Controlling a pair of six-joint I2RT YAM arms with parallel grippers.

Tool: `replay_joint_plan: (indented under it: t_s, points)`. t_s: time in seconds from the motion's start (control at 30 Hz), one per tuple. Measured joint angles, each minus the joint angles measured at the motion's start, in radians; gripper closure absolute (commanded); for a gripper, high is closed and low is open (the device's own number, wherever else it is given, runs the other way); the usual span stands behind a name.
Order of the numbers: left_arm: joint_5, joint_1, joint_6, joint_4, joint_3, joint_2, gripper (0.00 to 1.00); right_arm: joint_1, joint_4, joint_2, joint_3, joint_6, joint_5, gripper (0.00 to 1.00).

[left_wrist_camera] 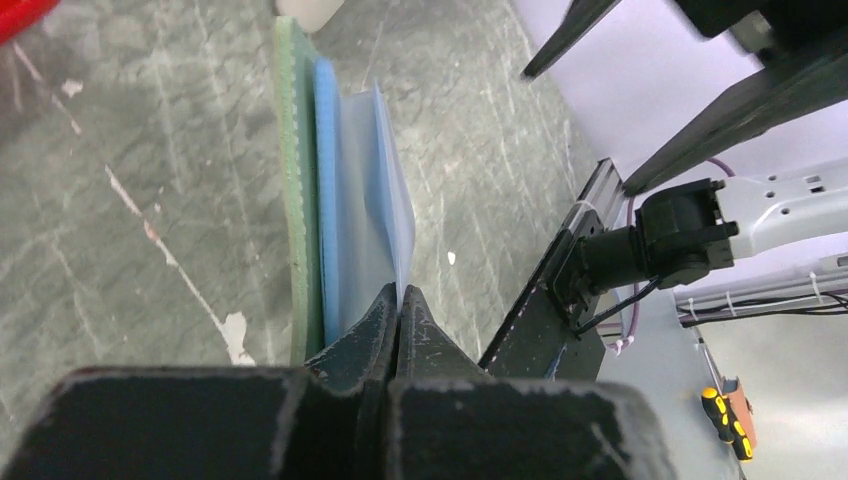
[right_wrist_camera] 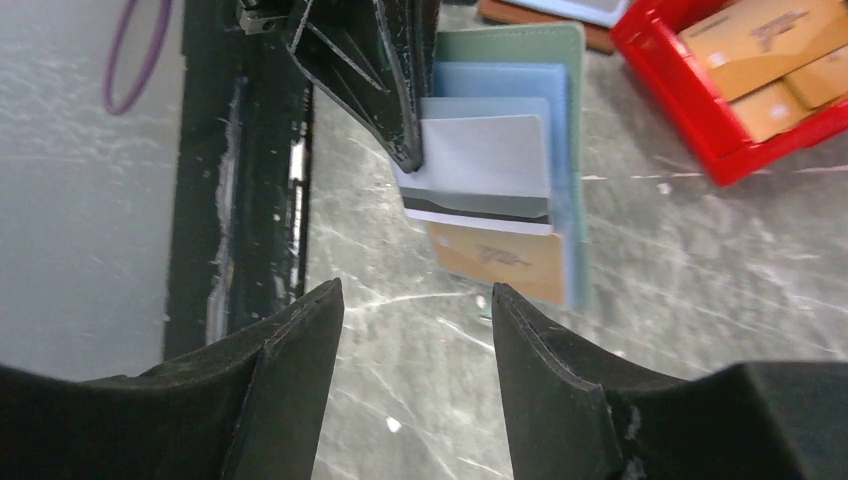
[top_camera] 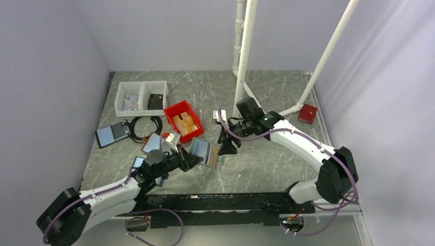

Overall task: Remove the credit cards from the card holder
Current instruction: Pick up the card holder from the center of the board, then remove the credit card from the card holder.

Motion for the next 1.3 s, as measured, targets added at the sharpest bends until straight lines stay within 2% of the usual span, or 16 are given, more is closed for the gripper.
replay_joint_plan:
  t_s: [0.2, 0.47, 0.83, 1.1, 1.3]
  points:
    - [-0.002, 0.000, 0.046, 0.078, -0.005, -0.026, 1.00, 0.001, 0.054, 0.054, -0.021, 0.114, -0.072, 0.38]
    - [0.003, -0.005, 0.097, 0.090, -0.011, -0.132, 1.00, 0.002, 0.103, 0.093, -0.026, 0.198, -0.153, 0.37]
    - [0.045, -0.021, 0.101, 0.159, -0.011, -0.113, 1.00, 0.006, 0.209, 0.122, -0.062, 0.339, -0.254, 0.44]
    - [0.048, -0.036, 0.098, 0.212, -0.011, -0.107, 1.00, 0.004, 0.271, 0.137, -0.071, 0.418, -0.285, 0.55]
    - [0.051, -0.042, 0.097, 0.224, -0.011, -0.115, 1.00, 0.005, 0.298, 0.143, -0.073, 0.450, -0.315, 0.76]
